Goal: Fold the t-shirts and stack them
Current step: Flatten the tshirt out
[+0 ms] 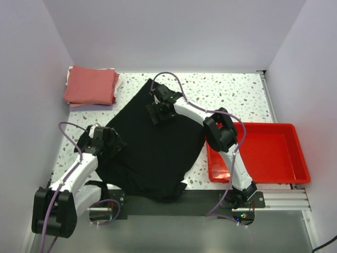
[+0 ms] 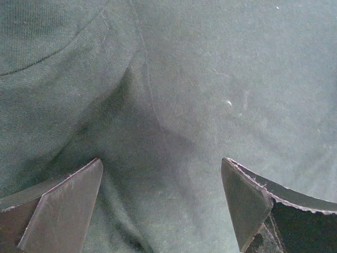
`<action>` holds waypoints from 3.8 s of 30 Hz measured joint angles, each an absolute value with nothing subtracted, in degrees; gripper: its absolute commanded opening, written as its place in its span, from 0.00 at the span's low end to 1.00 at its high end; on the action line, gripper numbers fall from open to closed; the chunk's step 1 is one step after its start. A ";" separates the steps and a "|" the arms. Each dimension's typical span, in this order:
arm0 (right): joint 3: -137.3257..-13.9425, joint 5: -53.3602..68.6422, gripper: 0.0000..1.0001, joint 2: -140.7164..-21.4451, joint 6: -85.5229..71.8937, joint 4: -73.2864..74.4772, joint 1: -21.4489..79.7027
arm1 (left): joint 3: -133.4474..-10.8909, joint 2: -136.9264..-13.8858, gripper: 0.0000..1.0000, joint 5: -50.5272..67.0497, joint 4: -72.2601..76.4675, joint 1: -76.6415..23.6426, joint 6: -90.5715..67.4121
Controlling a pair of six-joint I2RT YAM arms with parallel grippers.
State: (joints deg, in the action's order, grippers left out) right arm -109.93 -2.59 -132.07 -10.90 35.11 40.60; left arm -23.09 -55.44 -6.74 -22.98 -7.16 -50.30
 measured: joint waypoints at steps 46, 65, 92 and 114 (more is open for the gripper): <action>-88.49 7.31 0.99 -120.09 -17.56 26.09 19.11 | -124.07 -145.01 1.00 -17.58 -24.71 -15.81 -28.14; -81.97 11.44 0.99 -106.98 -14.74 27.66 23.70 | -78.98 -93.06 1.00 -13.69 -20.69 -20.21 -28.91; -53.69 11.70 0.99 -76.20 -18.46 23.09 30.04 | -31.27 -61.49 0.12 -18.26 -31.20 -22.63 -59.75; -51.09 10.94 0.99 -73.80 -16.43 26.04 30.04 | -44.93 -51.79 0.00 -25.89 -36.18 -22.65 -55.79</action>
